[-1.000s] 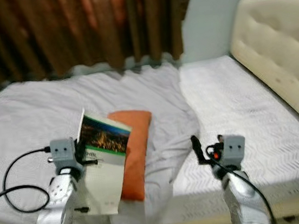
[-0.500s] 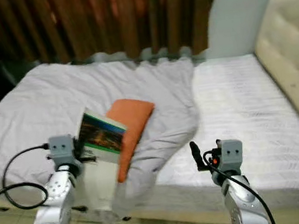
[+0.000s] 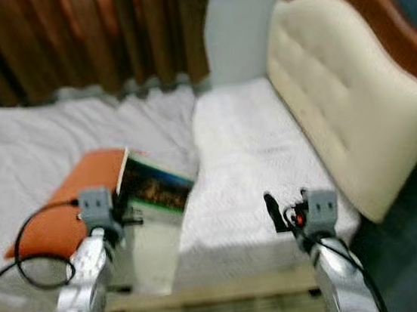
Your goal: Clean up the room
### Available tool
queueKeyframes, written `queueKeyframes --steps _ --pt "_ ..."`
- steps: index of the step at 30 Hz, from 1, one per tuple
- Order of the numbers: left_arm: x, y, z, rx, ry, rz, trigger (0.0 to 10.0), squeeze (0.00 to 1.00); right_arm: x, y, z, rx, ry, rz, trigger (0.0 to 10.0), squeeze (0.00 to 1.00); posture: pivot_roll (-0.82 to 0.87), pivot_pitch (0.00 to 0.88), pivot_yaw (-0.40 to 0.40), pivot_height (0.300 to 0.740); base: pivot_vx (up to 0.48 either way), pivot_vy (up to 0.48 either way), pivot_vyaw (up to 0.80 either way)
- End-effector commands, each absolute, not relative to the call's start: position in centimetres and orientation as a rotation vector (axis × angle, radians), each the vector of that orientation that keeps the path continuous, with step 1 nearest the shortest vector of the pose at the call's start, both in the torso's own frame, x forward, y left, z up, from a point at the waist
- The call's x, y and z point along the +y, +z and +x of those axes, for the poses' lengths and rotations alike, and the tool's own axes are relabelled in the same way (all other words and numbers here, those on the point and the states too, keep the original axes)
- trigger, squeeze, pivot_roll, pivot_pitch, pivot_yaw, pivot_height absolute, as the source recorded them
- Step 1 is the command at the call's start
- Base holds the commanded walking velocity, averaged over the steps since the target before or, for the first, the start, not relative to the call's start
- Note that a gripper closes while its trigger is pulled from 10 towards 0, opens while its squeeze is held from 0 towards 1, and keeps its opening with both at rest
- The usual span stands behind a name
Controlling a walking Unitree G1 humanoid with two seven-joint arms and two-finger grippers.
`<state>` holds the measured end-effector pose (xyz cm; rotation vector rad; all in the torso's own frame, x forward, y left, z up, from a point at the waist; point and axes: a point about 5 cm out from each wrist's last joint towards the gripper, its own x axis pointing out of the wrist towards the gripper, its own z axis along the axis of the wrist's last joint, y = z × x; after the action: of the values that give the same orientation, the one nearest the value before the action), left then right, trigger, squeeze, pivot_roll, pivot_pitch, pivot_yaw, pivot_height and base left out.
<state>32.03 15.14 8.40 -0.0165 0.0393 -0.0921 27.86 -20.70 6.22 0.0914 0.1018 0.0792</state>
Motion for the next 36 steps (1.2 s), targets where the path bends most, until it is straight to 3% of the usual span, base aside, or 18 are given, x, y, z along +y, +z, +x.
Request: queueKeyframes --steps 1,21,24,36 --pt "16.9 8.9 32.3 0.016 -0.028 0.005 10.0 0.00 -19.8 6.3 28.2 0.105 0.114 0.103 10.0 0.00 0.03 0.000 -0.001 0.740 0.266 -0.398 0.00" --pt "17.7 8.6 32.2 0.015 0.016 0.030 10.0 0.00 -19.4 5.7 28.0 0.147 0.172 0.086 10.0 0.00 0.04 0.000 -0.016 0.740 0.276 -0.388 0.19" --pt "17.9 8.5 32.4 0.029 0.031 0.029 10.0 0.00 -19.1 5.7 28.0 0.150 0.187 0.091 10.0 0.00 0.04 0.000 -0.017 0.740 0.000 0.000 0.00" --pt "18.1 8.2 32.4 0.038 0.048 0.006 10.0 0.00 -18.5 5.5 27.9 0.157 0.211 0.103 10.0 0.00 0.02 0.000 -0.010 0.740 0.457 0.000 0.00"
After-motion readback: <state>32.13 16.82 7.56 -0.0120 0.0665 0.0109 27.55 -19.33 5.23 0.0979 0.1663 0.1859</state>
